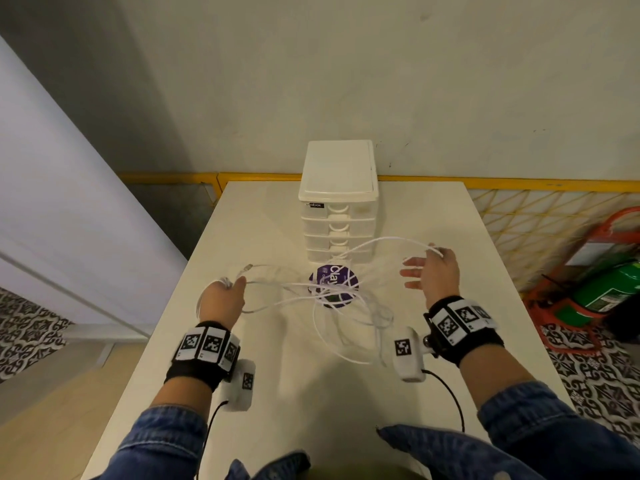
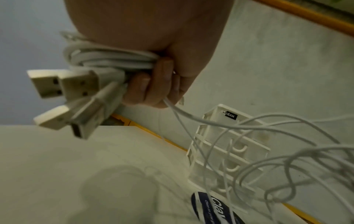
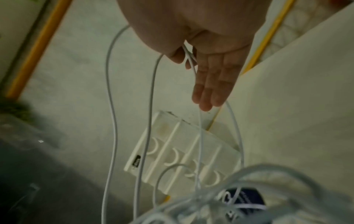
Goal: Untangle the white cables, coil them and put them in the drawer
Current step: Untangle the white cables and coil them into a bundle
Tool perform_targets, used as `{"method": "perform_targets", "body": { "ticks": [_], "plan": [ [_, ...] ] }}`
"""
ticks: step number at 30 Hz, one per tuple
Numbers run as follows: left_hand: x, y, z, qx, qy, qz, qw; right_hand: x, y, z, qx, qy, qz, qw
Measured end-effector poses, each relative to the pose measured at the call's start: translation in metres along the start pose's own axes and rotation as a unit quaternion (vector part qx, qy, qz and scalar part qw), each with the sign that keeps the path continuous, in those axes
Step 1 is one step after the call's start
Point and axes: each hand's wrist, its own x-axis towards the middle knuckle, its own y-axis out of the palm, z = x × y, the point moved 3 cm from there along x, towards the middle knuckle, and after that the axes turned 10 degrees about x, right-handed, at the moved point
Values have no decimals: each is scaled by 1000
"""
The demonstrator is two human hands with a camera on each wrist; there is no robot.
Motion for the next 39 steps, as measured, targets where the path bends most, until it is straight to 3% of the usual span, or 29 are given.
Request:
{"method": "perform_targets", "body": {
  "ticks": [4, 6, 8, 10, 12, 14, 15, 17, 19, 24, 26, 29, 31, 35, 37, 39],
  "plan": [
    [-1, -2, -3, -16, 2, -14, 1000, 15, -25, -29, -142, 37, -39, 988],
    [-2, 0, -9, -57, 14, -4, 998, 14, -28, -37, -246, 86, 14, 965],
    [-6, 1, -19, -105, 32, 11, 994, 9, -27, -39, -376, 96, 70, 919],
    [-13, 2, -32, -145, 55, 28, 987, -2, -18, -28, -439, 17, 55, 897],
    [-21, 4, -46, -183, 82, 51, 978, -21, -2, -8, -418, -147, 24, 896],
    [-28, 6, -58, -216, 104, 83, 967, -40, 24, 1, -386, -268, 128, 874],
    [-31, 7, -62, -233, 110, 102, 961, -48, 37, -4, -399, -261, 219, 851],
    [-36, 9, -70, -258, 111, 136, 950, -57, 53, -26, -453, -152, 344, 808],
    [-39, 7, -74, -264, 109, 147, 947, -56, 54, -43, -463, -92, 373, 799],
    [-29, -4, -57, -241, 66, 92, 964, -52, 44, -36, -295, -62, 398, 866],
    [-24, -6, -46, -234, 36, 73, 969, -52, 41, -24, -225, -67, 377, 896],
    [-15, -15, -31, -194, -7, 26, 981, -31, 20, -9, -124, -99, 232, 960],
    [-8, -27, -19, -188, -27, -11, 982, -11, -5, -1, -59, -98, 112, 987],
    [-1, -39, -9, -219, -27, -30, 975, 18, -45, -5, -34, -85, -36, 995],
    [-4, -36, -15, -231, -23, -10, 973, 25, -45, -17, -91, -48, -36, 994],
    [-12, -31, -28, -248, -8, 18, 969, 24, -39, -30, -225, -21, -5, 974]
  ]
}}
